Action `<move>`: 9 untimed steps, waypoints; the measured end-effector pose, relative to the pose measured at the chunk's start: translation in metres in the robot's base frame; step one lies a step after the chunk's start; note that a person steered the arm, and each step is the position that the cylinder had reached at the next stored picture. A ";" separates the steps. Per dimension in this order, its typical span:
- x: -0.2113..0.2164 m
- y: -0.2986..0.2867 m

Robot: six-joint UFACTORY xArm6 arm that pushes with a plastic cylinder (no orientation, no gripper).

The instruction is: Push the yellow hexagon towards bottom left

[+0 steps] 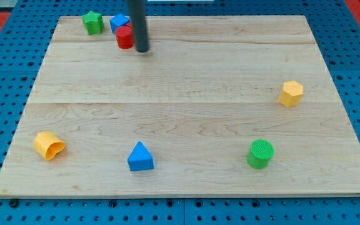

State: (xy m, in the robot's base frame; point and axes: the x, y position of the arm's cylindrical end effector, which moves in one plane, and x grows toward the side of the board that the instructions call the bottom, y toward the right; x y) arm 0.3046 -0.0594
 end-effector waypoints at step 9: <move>0.189 0.222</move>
State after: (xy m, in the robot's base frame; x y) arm 0.4937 0.1626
